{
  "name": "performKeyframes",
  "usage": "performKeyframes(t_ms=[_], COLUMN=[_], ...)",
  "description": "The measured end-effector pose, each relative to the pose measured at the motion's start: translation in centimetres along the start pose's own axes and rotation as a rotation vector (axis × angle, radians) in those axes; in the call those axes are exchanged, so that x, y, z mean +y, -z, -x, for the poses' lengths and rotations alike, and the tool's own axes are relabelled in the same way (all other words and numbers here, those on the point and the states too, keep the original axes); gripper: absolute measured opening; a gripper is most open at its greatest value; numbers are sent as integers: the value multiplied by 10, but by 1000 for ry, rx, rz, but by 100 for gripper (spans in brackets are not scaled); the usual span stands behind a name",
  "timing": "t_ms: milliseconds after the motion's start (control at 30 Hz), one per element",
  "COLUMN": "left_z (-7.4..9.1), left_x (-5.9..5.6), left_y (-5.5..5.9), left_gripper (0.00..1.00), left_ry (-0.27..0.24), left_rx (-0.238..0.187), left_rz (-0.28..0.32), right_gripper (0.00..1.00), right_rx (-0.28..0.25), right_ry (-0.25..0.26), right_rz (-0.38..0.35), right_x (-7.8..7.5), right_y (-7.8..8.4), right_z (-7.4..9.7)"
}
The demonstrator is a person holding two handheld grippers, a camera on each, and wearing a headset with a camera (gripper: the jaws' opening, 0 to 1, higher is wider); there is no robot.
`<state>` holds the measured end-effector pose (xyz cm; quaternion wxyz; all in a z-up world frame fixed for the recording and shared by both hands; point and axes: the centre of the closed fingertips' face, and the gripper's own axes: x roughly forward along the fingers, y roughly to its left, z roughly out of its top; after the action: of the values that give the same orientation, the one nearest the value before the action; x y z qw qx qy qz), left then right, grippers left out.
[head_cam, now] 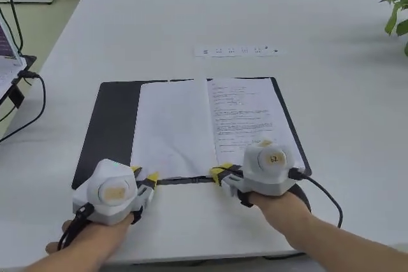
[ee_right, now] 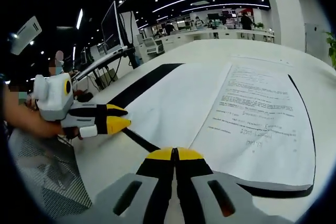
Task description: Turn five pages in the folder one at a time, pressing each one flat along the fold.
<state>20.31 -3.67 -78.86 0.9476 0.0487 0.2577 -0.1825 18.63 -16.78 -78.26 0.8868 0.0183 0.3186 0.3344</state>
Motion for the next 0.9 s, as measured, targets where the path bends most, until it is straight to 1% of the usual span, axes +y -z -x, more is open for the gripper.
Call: performKeyframes(t_ms=[67,100,133,200,267,300,333,367,400,433,467,500,533,567,600,633,667,700,733,767,800,833,867,900], left_z=[0,0,0,0,0,0,0,-1,-1,0,0,1,1,2,7,10,17,21,28,34,39,47,53,62], left_x=[0,0,0,-1,0,0,0,-1,-3,-7,-9,-13,-20,-24,-28,-31,-37,-39,-43,-44,-45,-44,-43,-42], left_y=[0,0,-1,-1,-1,-2,-2,-2,-1,-1,-1,-2,-8,-12,-15,-19,-26,-33,-42,-45,-49,-58,-64,-75], left_gripper=[20,20,20,20,20,20,20,19,21,23,26,29,30,30,29,29,29,29,29,29,28,28,29,31], left_ry=[4,5,6,6,1,1,0,1,14,31,33,48,69,85,101,108,124,133,143,147,148,143,141,137], left_rx=[9,13,17,27,43,48,63,78,108,131,150,169,163,157,166,163,144,124,94,94,89,67,50,13], left_rz=[-10,-11,-12,-12,8,7,14,19,18,17,33,65,127,147,136,126,111,115,138,159,181,201,207,218], right_gripper=[0,0,0,0,0,0,0,0,0,0,0,0,0,0,0,0,0,0,0,0,0,0,0,0], right_rx=[9,21,44,41,32,27,24,26,25,4,-8,-16,-29,-58,-70,-74,-80,-99,-138,-165,-208,-222,-213,-228], right_ry=[-1,-4,-3,-4,-8,-11,-15,-31,-36,-49,-61,-71,-76,-93,-101,-97,-94,-87,-76,-71,-64,-56,-44,-10], right_rz=[2,-3,-2,-11,-72,-79,-85,-95,-106,-114,-124,-140,-143,-154,-168,-179,-178,-195,-242,-277,-308,-309,-293,-260], right_x=[2,4,5,6,10,11,12,16,19,22,25,28,29,33,35,35,35,35,34,33,31,29,28,23], right_y=[3,5,11,14,15,14,13,12,9,3,-2,-7,-11,-19,-23,-26,-29,-34,-44,-51,-60,-64,-64,-68], right_z=[4,6,9,13,21,25,29,34,38,44,47,54,58,66,72,77,85,91,100,107,117,124,130,139])
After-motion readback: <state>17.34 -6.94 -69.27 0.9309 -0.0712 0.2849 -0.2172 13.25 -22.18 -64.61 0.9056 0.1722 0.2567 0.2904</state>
